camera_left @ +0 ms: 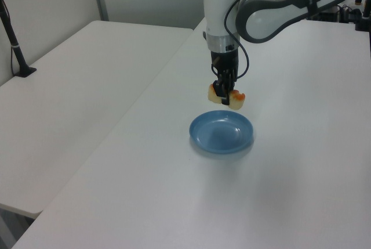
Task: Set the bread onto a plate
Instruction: 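Carry the bread roll over the blue plate and lower it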
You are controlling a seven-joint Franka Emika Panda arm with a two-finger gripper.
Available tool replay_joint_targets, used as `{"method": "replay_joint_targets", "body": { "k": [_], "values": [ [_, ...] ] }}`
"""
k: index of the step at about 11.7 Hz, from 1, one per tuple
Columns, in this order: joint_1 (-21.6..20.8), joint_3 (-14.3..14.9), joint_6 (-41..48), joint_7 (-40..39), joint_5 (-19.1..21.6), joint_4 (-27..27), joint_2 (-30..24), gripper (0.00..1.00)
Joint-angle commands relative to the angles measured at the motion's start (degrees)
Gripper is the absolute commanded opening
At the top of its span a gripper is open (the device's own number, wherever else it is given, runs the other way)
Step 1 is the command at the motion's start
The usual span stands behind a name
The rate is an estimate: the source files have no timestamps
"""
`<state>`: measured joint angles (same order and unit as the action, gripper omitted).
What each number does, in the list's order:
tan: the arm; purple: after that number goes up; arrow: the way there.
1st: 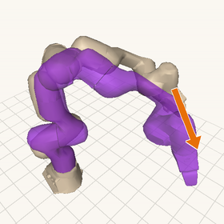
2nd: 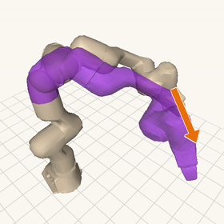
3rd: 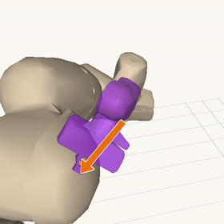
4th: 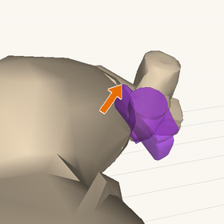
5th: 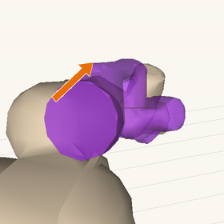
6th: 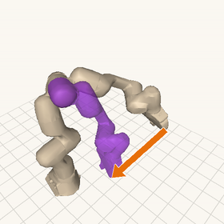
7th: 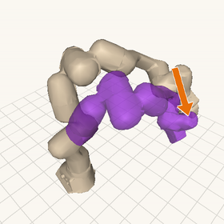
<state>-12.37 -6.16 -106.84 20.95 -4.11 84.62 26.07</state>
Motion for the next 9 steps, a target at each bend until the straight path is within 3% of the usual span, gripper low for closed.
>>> {"method": "replay_joint_targets", "body": {
  "k": [1,6,7,9],
  "values": [
    [-1.34,-0.25,-0.39,3.03,-3.00,-1.21,3.45,0.38],
    [-2.31,-0.25,-5.47,5.41,-5.47,-1.13,7.68,0.44],
    [-2.40,-0.26,-5.83,6.28,-5.47,-1.04,8.46,0.57],
    [-2.31,-0.17,-5.92,7.35,-5.47,-1.12,8.56,1.00]
  ]
}}
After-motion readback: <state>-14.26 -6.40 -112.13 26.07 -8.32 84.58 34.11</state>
